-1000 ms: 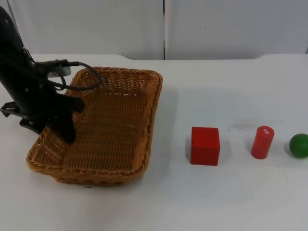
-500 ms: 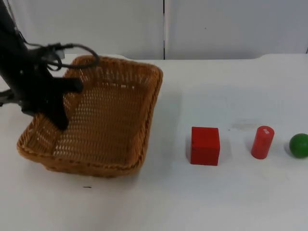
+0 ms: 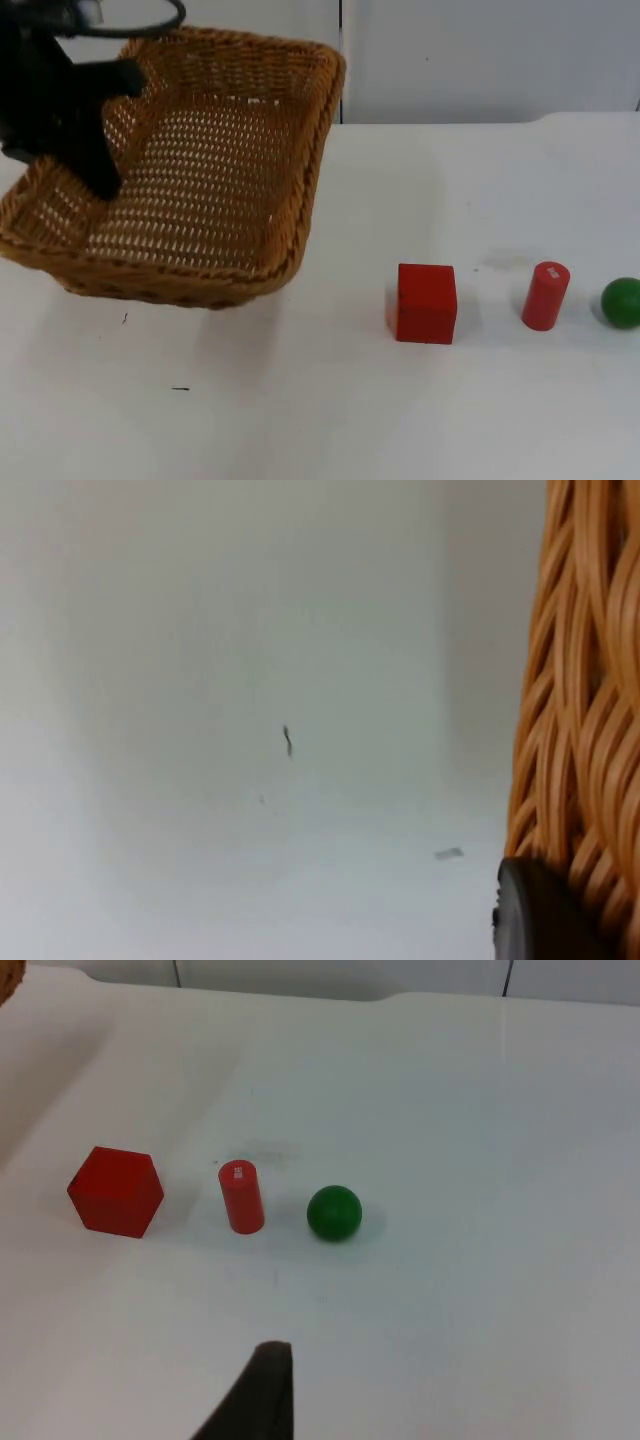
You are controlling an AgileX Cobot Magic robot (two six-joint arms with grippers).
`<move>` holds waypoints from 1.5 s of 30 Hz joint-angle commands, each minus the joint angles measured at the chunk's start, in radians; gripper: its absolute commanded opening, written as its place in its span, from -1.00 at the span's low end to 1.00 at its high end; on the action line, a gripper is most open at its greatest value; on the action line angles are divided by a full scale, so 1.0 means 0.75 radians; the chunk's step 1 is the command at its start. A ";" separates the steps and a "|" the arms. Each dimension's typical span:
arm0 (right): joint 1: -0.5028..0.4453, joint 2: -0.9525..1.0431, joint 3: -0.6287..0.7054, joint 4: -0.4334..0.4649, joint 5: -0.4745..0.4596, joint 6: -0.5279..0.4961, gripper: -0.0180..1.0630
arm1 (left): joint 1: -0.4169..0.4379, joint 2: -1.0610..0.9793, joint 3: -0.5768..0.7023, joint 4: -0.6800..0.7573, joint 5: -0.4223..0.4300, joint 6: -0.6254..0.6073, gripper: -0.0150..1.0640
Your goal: Pick up the basket with the left hand and place the object to the left of the red cylinder into the basket with the right hand.
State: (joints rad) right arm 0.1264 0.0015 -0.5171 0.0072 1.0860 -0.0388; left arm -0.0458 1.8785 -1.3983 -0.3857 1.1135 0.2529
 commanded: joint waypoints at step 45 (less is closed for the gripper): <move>0.001 0.193 -0.072 -0.002 -0.202 0.000 0.95 | -0.003 -0.377 0.053 -0.102 0.143 -0.098 -0.98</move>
State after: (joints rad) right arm 0.1264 0.0722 -0.5535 0.0054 1.0006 -0.0341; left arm -0.0458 1.6093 -1.3569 -0.4263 1.2242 0.1747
